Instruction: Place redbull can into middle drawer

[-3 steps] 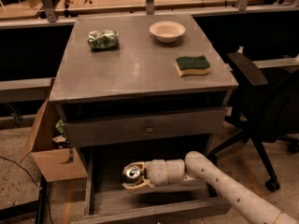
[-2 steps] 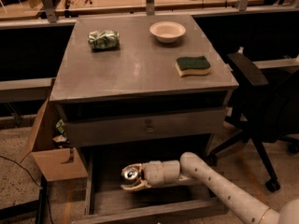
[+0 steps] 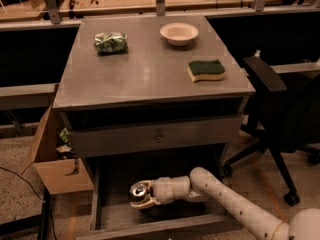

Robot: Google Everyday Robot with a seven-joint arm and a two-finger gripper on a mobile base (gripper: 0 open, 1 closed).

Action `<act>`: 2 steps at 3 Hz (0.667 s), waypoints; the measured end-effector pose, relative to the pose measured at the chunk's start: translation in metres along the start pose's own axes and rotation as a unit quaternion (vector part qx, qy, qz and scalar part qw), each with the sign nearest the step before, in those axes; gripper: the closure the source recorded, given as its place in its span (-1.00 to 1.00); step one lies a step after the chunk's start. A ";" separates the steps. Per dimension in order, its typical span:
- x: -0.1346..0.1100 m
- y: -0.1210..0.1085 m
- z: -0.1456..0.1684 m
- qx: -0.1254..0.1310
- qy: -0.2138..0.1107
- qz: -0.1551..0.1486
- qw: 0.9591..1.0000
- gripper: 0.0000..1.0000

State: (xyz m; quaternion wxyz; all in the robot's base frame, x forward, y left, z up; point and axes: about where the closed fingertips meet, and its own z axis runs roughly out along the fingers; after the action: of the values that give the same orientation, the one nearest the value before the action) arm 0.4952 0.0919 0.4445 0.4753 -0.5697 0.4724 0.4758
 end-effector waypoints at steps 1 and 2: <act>0.016 0.002 0.001 0.004 0.024 0.019 1.000 -0.02; 0.022 0.002 0.001 0.010 0.038 0.026 0.999 -0.46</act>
Offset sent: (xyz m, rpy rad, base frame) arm 0.0036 -0.0071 -0.0302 -0.1153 0.0529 -0.0601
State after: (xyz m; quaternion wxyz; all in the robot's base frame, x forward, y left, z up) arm 0.4956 0.0908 0.4222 0.4502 -0.5700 0.5095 0.4614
